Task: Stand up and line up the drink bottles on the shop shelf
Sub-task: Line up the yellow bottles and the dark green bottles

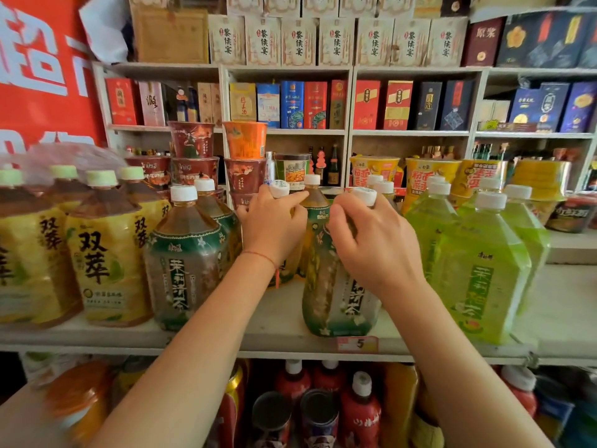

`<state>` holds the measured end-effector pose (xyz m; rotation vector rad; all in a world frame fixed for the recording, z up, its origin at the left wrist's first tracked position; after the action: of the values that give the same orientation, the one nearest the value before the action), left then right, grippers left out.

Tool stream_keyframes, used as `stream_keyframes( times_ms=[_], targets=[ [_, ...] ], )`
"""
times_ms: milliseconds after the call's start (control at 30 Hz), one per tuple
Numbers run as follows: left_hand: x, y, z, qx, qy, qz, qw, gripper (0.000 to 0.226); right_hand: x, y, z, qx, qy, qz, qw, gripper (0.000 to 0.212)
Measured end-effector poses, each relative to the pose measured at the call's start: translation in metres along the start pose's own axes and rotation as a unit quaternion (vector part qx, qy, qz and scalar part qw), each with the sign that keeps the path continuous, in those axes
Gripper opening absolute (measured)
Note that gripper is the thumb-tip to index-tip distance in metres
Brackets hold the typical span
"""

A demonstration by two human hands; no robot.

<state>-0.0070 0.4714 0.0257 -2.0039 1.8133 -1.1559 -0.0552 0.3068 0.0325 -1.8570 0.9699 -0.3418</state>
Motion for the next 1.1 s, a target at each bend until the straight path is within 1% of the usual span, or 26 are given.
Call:
stream_keyframes(
  times_ms=[100,167,200,233,267,300,333,367,400,433,500,533,567,667,700,767,800,867,933,967,1033,1067,1100],
  targets=[
    [-0.001,0.000,-0.009,-0.018,0.057,0.002,0.998,0.040,0.007,-0.003,0.003,-0.045,0.016,0.027,0.998,0.040],
    [0.004,0.003,-0.010,-0.053,0.081,0.021,0.995,0.038,0.009,-0.002,0.008,-0.090,-0.002,0.037,0.995,0.038],
    [0.007,0.005,-0.009,-0.073,0.084,0.031,0.993,0.038,0.007,0.000,0.010,-0.108,-0.018,0.030,0.994,0.040],
    [0.009,0.005,-0.007,-0.095,0.086,0.039,0.991,0.039,0.003,0.003,0.010,-0.116,-0.036,0.016,0.992,0.047],
    [0.009,0.006,-0.007,-0.112,0.112,0.039,0.987,0.040,-0.001,0.006,0.008,-0.112,-0.065,0.006,0.992,0.055],
    [0.009,0.007,-0.009,-0.125,0.158,0.037,0.979,0.041,0.001,0.008,0.007,-0.097,-0.115,0.014,0.989,0.062],
    [0.009,0.007,-0.013,-0.120,0.212,0.043,0.969,0.042,0.007,0.010,0.007,-0.080,-0.180,0.046,0.979,0.065],
    [0.011,0.010,-0.017,-0.114,0.247,0.058,0.960,0.043,0.015,0.011,0.008,-0.064,-0.251,0.098,0.961,0.063],
    [0.014,0.015,-0.022,-0.105,0.256,0.074,0.958,0.044,0.024,0.012,0.010,-0.055,-0.306,0.151,0.938,0.057],
    [0.013,0.019,-0.025,-0.090,0.263,0.077,0.957,0.045,0.027,0.012,0.013,-0.060,-0.332,0.185,0.923,0.046],
    [0.009,0.026,-0.029,-0.064,0.326,0.055,0.942,0.047,0.026,0.013,0.019,-0.081,-0.336,0.202,0.916,0.021],
    [0.005,0.029,-0.028,-0.058,0.365,0.036,0.929,0.047,0.023,0.014,0.023,-0.087,-0.348,0.207,0.910,0.014],
    [0.002,0.030,-0.026,-0.053,0.393,0.022,0.918,0.048,0.020,0.014,0.027,-0.092,-0.365,0.215,0.901,0.016],
    [-0.001,0.032,-0.024,-0.046,0.419,-0.004,0.907,0.049,0.008,0.016,0.039,-0.103,-0.398,0.235,0.881,0.049],
    [-0.002,0.032,-0.023,-0.047,0.424,-0.005,0.904,0.050,0.005,0.016,0.043,-0.106,-0.402,0.235,0.878,0.056],
    [-0.005,0.028,-0.021,-0.061,0.457,-0.018,0.887,0.051,0.000,0.016,0.050,-0.111,-0.407,0.237,0.875,0.060],
    [-0.007,0.026,-0.020,-0.071,0.484,-0.031,0.872,0.051,-0.003,0.017,0.053,-0.114,-0.413,0.240,0.871,0.062],
    [-0.005,0.024,-0.019,-0.092,0.521,-0.054,0.847,0.048,-0.006,0.021,0.059,-0.119,-0.441,0.250,0.854,0.063],
    [-0.004,0.026,-0.019,-0.105,0.515,-0.064,0.848,0.047,-0.009,0.030,0.062,-0.114,-0.450,0.251,0.849,0.061],
    [-0.007,0.029,-0.017,-0.102,0.518,-0.074,0.846,0.046,-0.009,0.037,0.065,-0.116,-0.454,0.259,0.844,0.064],
    [-0.012,0.041,-0.015,-0.091,0.528,-0.089,0.839,0.043,-0.011,0.051,0.070,-0.140,-0.469,0.275,0.827,0.080],
    [-0.013,0.046,-0.016,-0.076,0.521,-0.081,0.846,0.043,-0.011,0.055,0.074,-0.155,-0.473,0.273,0.823,0.085],
    [-0.011,0.052,-0.019,-0.062,0.497,-0.061,0.864,0.043,-0.011,0.057,0.077,-0.163,-0.475,0.264,0.823,0.083]
  ],
)
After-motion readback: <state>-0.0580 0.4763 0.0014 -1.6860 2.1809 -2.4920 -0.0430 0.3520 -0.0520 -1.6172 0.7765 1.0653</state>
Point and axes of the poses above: each hand's wrist, its own y-axis away from the middle knuckle, its own z-axis out of the palm, x = y × z, the point moved 6 cm from there along -y, towards the middle knuckle, and after that the axes turned 2 degrees about -x, right-handed, at the moved point
